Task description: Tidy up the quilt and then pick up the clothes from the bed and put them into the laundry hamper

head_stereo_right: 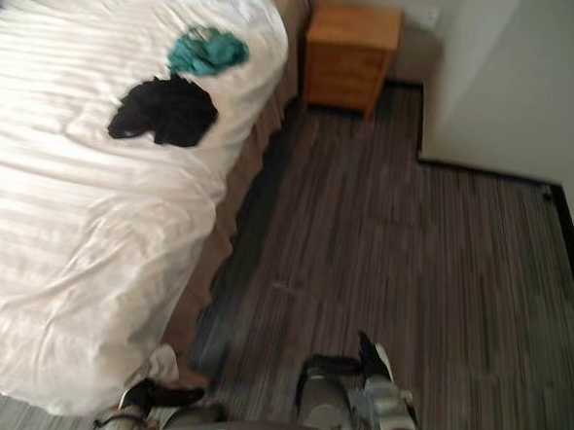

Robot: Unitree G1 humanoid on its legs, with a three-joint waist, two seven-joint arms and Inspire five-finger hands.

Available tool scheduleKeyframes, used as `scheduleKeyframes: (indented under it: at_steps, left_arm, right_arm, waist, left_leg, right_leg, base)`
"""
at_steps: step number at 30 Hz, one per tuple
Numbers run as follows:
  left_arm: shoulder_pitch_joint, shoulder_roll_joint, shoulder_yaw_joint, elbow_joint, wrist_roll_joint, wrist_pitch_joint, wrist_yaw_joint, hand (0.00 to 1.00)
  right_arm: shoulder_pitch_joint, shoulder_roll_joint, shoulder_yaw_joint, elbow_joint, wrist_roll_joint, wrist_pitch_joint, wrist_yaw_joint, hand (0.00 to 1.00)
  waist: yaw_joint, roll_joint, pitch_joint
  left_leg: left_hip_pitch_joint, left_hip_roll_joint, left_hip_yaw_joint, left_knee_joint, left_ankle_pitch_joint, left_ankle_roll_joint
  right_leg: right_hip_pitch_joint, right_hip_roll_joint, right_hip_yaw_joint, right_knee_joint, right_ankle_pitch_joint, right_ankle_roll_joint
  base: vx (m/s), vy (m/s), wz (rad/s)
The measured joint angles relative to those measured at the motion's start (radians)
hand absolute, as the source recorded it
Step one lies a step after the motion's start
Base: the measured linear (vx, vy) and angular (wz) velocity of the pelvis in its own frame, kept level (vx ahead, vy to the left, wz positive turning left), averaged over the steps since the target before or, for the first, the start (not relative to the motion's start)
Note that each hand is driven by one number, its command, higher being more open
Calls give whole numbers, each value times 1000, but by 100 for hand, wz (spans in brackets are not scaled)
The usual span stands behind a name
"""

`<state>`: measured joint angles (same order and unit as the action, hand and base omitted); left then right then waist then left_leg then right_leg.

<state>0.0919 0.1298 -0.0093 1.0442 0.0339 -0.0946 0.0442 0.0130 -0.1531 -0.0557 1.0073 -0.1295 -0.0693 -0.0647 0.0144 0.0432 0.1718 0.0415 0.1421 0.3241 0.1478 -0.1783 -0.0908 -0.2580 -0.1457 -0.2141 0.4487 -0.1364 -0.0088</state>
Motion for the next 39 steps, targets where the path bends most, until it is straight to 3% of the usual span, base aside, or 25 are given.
scheduleKeyframes:
  at_steps: [1, 2, 4, 8, 12, 13, 19, 24, 26, 27, 29, 30, 32, 33, 34, 35, 36, 37, 39]
  left_arm:
    - [-7, 26, -5, -1, 0, 1, -16, 100]
    - [-9, 3, -9, 23, -2, 10, -7, 100]
    - [17, -23, 14, 38, -48, 9, 0, 100]
    - [13, -25, 68, 68, -125, 7, 2, 100]
    - [13, -41, 115, 71, -214, 6, 8, 100]
    - [17, -68, 190, 94, -258, 3, -5, 100]
    - [16, -66, 189, 94, -257, 4, -4, 100]
    - [-11, -33, 142, 93, -218, 8, 24, 100]
    - [-16, -25, 141, 85, -200, 8, 39, 100]
    - [-16, -24, 141, 75, -181, 8, 45, 100]
    - [-14, -32, 142, 60, -179, 10, 62, 100]
    - [-8, -25, 146, 51, -179, 14, 75, 100]
    - [-20, -27, 142, 39, -180, 20, 83, 100]
    - [-26, -54, 136, 31, -181, 19, 98, 100]
    - [-28, -64, 136, 21, -182, 15, 101, 100]
    - [-40, -65, 136, 12, -185, 7, 102, 100]
    - [-43, -74, 131, 1, -189, 4, 101, 100]
    - [-50, -74, 119, -7, -192, 3, 102, 100]
    - [-50, -73, 120, -16, -222, -2, 104, 100]
  right_arm:
    - [8, 6, 16, 6, -26, 0, 0, 100]
    - [2, -4, 9, 26, -33, 11, 2, 100]
    - [4, -12, 1, 38, -20, 14, 4, 100]
    - [33, -6, -36, 72, 72, 30, -4, 100]
    - [76, 7, -85, 87, 181, 28, -5, 100]
    - [109, 29, -129, 97, 312, 31, -12, 100]
    - [98, 27, -113, 96, 313, 31, -14, 100]
    - [74, -3, 55, 90, 312, 17, -15, 100]
    - [46, -2, 87, 88, 311, 15, -15, 100]
    - [27, -2, 97, 83, 308, 14, -15, 100]
    - [-7, 0, 121, 69, 302, 14, -17, 100]
    - [-38, 27, 168, 29, 294, 1, -30, 100]
    - [-68, 52, 211, 10, 293, -12, -31, 100]
    - [-96, 50, 248, -7, 293, -14, -29, 100]
    - [-109, 52, 252, -9, 293, -14, -29, 100]
    - [-122, 58, 252, -12, 294, -15, -32, 100]
    - [-141, 68, 249, -11, 294, -15, -34, 100]
    - [-152, 74, 241, -11, 295, -15, -34, 100]
    - [-160, 80, 241, -11, 295, -15, -35, 100]
  waist:
    - [-9, -42, -1]
    - [-10, -8, -4]
    - [-9, 35, -34]
    - [-22, 20, -29]
    - [-39, 22, -32]
    - [-47, 5, -37]
    - [-46, 3, -35]
    - [-38, -25, -22]
    - [-38, -39, -18]
    - [-30, -32, -15]
    - [-9, -15, -15]
    - [16, -16, -7]
    - [14, 0, 8]
    - [16, 39, 36]
    - [20, 55, 49]
    - [35, 61, 62]
    - [41, 67, 65]
    - [40, 60, 70]
    - [43, 50, 76]
  left_leg:
    - [13, -45, 11, -21, 18, -14]
    - [16, -15, 22, -40, 36, -20]
    - [16, 23, 89, -69, 39, -19]
    - [36, 28, 131, -47, 37, -16]
    - [41, 11, 81, -20, 36, -15]
    - [142, -11, 36, -83, -8, -14]
    - [141, -11, 31, -82, -8, -14]
    - [137, -15, 15, -80, -5, -11]
    - [130, -11, 19, -82, -2, -11]
    - [122, 1, 38, -82, -3, -14]
    - [102, 47, 91, -32, -35, -42]
    - [23, 100, 75, 181, -80, -66]
    - [-83, 140, -37, 431, -62, -59]
    - [-150, 166, -120, 630, 19, -57]
    - [-190, 174, -140, 711, 80, -60]
    - [-237, 165, -160, 768, 34, -65]
    - [-290, 121, -158, 761, -50, -48]
    - [-326, 70, -143, 682, -81, -36]
    - [-348, 11, -124, 477, -70, -20]
  right_leg:
    - [18, -33, 26, -18, -77, 63]
    - [44, 36, 60, -122, -8, 61]
    - [76, 106, 112, -298, 106, 48]
    - [114, 131, 182, -410, 179, 47]
    - [161, 115, 179, -459, 200, 59]
    - [265, 109, 157, -537, 249, 74]
    - [267, 107, 151, -537, 249, 74]
    - [263, 103, 139, -537, 241, 77]
    - [252, 102, 131, -537, 229, 63]
    - [238, 104, 108, -537, 226, 59]
    - [231, 124, 44, -522, 197, 14]
    - [203, 128, -3, -462, 175, -9]
    - [230, 142, 0, -470, 178, -1]
    - [275, 162, 25, -473, 162, -6]
    - [288, 158, 42, -471, 154, -7]
    - [297, 149, 65, -473, 147, -13]
    - [300, 126, 87, -475, 139, -19]
    - [317, 104, 100, -490, 133, -16]
    - [353, 86, 116, -509, 113, -5]
  base:
    - [14, -81, -42]
    - [70, -58, -67]
    - [72, -3, -112]
    - [32, 18, -72]
    - [18, 29, -2]
    - [2, 7, 7]
    - [0, 0, 2]
    - [-3, -1, 6]
    - [-35, -28, -9]
    - [-14, -51, -38]
    - [56, -46, -74]
    - [124, -101, -82]
    - [154, -164, -48]
    - [183, -105, -28]
    - [194, -47, -43]
    - [166, 24, -48]
    - [275, -15, -48]
    - [294, -33, -43]
    - [247, -7, -29]
